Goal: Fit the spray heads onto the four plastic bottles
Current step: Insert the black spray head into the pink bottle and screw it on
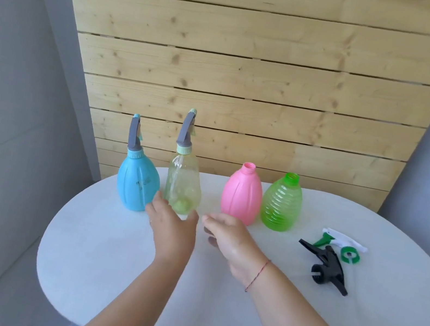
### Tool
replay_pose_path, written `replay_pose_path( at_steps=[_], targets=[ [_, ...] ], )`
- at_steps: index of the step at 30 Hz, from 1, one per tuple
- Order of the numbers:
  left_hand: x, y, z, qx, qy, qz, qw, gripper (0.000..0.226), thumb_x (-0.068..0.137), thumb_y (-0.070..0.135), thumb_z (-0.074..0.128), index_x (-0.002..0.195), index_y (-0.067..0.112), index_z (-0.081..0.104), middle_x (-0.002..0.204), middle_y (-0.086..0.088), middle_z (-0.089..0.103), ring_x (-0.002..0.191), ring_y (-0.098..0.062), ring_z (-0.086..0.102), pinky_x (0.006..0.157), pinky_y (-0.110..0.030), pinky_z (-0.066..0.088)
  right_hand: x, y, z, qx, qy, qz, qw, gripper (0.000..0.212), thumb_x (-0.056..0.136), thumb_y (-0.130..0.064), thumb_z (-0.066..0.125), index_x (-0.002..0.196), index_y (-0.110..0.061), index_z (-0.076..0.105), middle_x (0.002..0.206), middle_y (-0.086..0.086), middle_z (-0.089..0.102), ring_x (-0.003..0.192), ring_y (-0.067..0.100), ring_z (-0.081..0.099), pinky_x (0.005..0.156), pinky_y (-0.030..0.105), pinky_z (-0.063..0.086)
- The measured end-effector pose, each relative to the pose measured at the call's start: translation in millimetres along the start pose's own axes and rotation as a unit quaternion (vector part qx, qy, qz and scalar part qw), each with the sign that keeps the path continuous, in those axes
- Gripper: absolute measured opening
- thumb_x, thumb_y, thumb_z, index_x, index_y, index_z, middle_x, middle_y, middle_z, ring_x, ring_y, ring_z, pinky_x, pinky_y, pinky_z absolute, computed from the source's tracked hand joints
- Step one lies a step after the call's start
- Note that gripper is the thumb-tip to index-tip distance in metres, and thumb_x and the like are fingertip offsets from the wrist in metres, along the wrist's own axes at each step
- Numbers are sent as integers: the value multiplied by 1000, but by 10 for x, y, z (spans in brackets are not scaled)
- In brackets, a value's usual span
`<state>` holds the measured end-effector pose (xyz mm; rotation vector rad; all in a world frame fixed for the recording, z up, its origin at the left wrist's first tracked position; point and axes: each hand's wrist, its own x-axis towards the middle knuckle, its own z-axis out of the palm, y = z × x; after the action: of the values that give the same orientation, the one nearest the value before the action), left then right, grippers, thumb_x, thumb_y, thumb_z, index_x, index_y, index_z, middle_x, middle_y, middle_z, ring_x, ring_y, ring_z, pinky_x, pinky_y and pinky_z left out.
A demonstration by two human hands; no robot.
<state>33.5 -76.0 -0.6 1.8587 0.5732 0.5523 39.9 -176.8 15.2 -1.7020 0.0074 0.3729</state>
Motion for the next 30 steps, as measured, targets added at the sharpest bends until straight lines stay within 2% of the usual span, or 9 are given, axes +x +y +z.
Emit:
replay_pose_path(
  at_steps=[2,5,11,14,17,22,25,28,30],
  targets=[
    [-231,141,-16,-7,33,84,996,52,82,7,66,128,10,43,107,-6,46,101,-26,49,85,-31,39,-170,-60,-308,-6,15,-13,1000,16,91,-19,55,96,-11,68,92,1,63,85,13,61,84,29,52],
    [-628,277,162,31,-134,210,968,28,84,14,68,110,19,60,93,4,54,90,-16,52,79,-27,41,-396,-97,-854,-17,89,-20,996,16,90,-12,53,83,-15,67,80,2,67,71,12,64,67,21,52],
    [-1106,221,763,224,-346,253,875,37,89,35,61,124,20,62,124,-1,61,116,-21,50,96,-29,39,-607,209,-1616,-43,274,-7,961,18,81,-4,48,68,-3,60,67,5,53,60,22,43,59,24,38],
    [-1181,197,942,289,-335,262,858,41,90,33,58,129,21,57,128,-3,58,118,-24,48,98,-32,37,-620,324,-1734,-113,298,-11,948,22,78,-4,45,57,-11,44,60,-9,39,62,21,30,58,27,26],
    [-1250,228,1055,294,-308,274,862,36,89,30,55,124,22,61,122,-3,60,115,-25,50,93,-32,36,-613,415,-1821,-129,304,6,944,16,77,-3,44,63,1,52,71,13,37,70,21,28,63,30,23],
    [-1297,257,1128,261,-286,272,881,19,87,14,48,75,11,63,79,-11,58,83,-27,46,65,-32,28,-573,495,-1869,-103,300,1,948,34,78,-3,44,48,-14,54,89,7,47,58,20,31,54,27,25],
    [-1289,227,1099,205,-275,269,900,29,87,10,52,59,13,47,61,-10,44,73,-26,38,59,-34,20,-585,485,-1868,-109,294,0,949,18,76,-4,47,59,-10,51,78,8,46,71,22,33,63,27,26],
    [-1219,234,996,117,-238,246,932,20,90,12,57,75,10,70,74,-13,62,78,-28,49,63,-35,34,-623,408,-1876,-64,313,-15,947,5,81,-20,64,81,-15,62,90,5,58,81,23,46,70,26,35],
    [-1166,261,894,70,-204,240,947,16,91,14,59,88,13,75,83,-7,66,84,-25,52,67,-29,35,-650,337,-1868,-22,301,-12,953,29,83,-32,67,83,-4,64,84,16,59,81,23,45,67,28,39]
  ],
)
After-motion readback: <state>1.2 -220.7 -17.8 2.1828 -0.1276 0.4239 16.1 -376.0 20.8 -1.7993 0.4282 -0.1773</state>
